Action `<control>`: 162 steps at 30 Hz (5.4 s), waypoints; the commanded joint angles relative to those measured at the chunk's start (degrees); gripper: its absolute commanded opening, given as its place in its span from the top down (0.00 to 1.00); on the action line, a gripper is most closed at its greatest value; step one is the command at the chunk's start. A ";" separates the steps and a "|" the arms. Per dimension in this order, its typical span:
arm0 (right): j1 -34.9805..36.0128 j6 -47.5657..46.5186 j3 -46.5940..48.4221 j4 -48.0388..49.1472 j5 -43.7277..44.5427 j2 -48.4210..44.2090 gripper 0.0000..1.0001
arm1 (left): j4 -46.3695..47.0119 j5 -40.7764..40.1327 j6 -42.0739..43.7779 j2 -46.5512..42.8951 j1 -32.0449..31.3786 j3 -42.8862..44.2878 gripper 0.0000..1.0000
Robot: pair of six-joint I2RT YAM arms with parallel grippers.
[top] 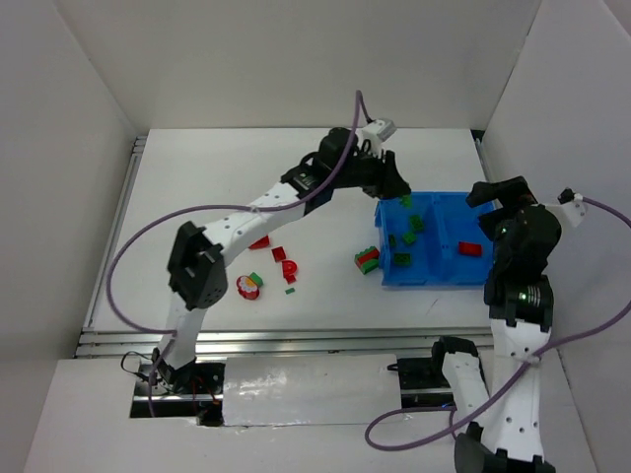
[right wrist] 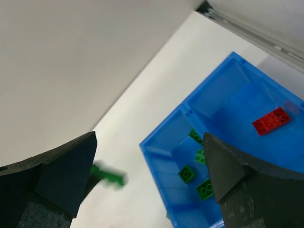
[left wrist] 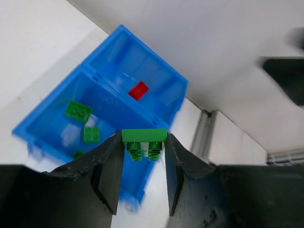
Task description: Sort the legos into containers by color
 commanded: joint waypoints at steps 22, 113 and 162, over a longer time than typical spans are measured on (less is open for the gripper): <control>31.61 -9.92 2.23 -3.35 -5.79 9.78 0.01 | -19.20 -38.57 -10.04 -30.40 13.08 -17.20 0.00; -2.67 -0.87 2.05 0.43 4.42 33.26 0.23 | -38.89 -46.49 2.80 -70.87 25.49 -52.10 0.01; 68.79 -5.44 31.32 -2.65 9.87 78.35 0.17 | -41.00 -51.32 0.25 -68.77 26.01 -51.30 0.00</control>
